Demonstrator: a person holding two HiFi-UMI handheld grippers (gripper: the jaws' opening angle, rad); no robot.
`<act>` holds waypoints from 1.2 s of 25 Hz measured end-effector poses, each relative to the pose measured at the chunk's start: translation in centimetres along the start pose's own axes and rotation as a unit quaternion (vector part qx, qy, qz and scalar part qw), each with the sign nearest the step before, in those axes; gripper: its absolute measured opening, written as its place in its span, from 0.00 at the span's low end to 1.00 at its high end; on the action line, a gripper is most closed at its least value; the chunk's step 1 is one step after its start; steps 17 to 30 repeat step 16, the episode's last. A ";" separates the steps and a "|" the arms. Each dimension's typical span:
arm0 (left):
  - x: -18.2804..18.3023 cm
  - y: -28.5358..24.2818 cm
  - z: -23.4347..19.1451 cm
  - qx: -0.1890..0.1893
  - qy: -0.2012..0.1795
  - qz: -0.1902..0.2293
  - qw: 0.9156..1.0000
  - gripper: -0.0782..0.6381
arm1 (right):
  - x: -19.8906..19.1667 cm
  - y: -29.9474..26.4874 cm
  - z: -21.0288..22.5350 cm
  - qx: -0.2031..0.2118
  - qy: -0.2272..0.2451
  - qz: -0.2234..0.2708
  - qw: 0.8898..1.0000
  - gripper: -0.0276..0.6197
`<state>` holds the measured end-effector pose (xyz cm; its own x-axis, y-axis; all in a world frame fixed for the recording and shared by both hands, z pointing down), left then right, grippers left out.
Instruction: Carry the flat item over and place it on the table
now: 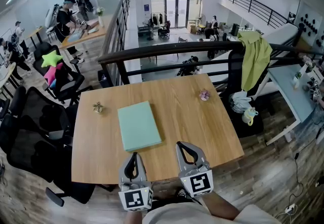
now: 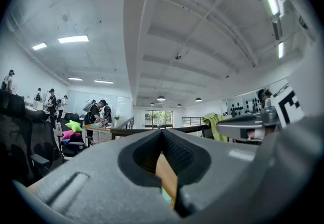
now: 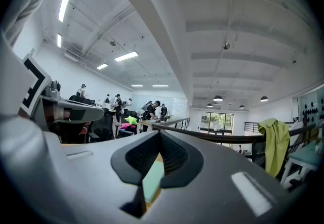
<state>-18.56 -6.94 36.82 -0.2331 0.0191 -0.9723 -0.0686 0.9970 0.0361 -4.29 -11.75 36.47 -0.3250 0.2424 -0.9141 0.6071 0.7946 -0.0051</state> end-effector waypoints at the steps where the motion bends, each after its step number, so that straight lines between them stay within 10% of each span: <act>1: 0.1 0.0 0.0 0.000 0.002 0.000 1.000 0.11 | 0.0 0.0 0.0 -0.001 0.000 -0.001 1.000 0.06; 30: -0.4 -0.1 0.2 -0.003 0.011 -0.006 1.000 0.11 | -0.6 0.3 0.4 -0.008 0.001 -0.008 1.000 0.06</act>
Point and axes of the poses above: the fingertips, and each gripper's own axes: y backward along the fingers, z to its right, x out of its top, the point moved 1 cm from there along y, backward along the fingers, and after that the axes turned 13 degrees about y, right-handed, at the moved point
